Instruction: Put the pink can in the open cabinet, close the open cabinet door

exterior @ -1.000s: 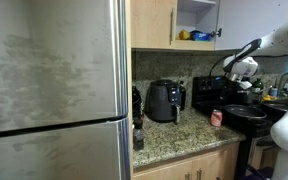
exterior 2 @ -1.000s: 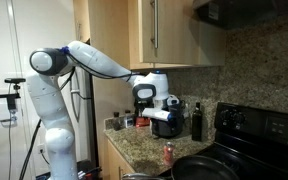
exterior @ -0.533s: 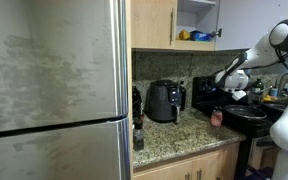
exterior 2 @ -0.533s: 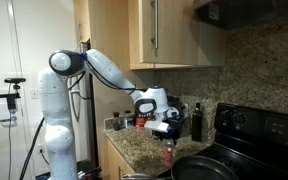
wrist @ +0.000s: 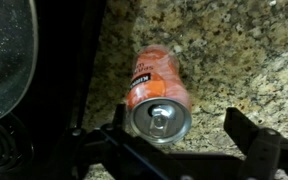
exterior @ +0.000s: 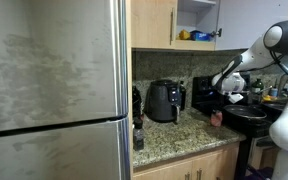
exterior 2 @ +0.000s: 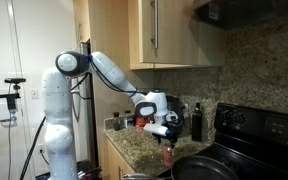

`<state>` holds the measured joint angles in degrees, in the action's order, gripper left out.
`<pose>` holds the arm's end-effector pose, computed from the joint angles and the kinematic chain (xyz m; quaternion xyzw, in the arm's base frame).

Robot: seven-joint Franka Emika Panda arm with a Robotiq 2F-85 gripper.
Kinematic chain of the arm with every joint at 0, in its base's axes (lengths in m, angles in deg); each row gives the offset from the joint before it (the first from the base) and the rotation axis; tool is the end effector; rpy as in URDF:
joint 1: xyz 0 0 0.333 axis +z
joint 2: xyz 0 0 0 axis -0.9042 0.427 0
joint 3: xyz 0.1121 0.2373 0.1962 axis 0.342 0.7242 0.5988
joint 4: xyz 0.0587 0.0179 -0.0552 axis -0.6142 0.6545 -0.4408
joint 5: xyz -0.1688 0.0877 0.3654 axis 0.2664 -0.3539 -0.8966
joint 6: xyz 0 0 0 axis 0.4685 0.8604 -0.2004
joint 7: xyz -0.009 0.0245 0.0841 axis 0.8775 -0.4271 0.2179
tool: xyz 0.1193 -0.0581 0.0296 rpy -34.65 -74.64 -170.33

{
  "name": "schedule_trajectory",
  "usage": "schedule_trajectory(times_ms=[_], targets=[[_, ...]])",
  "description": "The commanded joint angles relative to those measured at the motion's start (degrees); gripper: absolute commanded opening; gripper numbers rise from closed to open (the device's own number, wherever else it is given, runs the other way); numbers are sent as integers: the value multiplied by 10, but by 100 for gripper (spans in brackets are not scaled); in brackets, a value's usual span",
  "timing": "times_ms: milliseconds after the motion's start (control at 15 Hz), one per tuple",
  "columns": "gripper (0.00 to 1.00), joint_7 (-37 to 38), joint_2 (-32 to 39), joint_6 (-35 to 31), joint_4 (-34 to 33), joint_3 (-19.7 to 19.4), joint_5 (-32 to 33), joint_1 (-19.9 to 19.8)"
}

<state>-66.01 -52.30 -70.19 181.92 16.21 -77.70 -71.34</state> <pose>0.4896 -0.2172 0.3033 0.9860 0.1230 0.1104 0.0218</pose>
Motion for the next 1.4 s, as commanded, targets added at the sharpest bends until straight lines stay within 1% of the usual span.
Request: schedule_trajectory(times_ms=[0,267,600,867,1000,1200,1333], targets=[[100,12,4,-1,0,24,5,-23],[100,15,7,-2,-1,30,5,-26],[100,45,19,-15,-10,30,14,-33],[100,63,25,-12,-16,31,8,-40],[74,56,23,-6,-15,33,1,-41],[53,57,21,-5,-13,35,4,-41],[41,61,22,-2,-18,35,5,-40]])
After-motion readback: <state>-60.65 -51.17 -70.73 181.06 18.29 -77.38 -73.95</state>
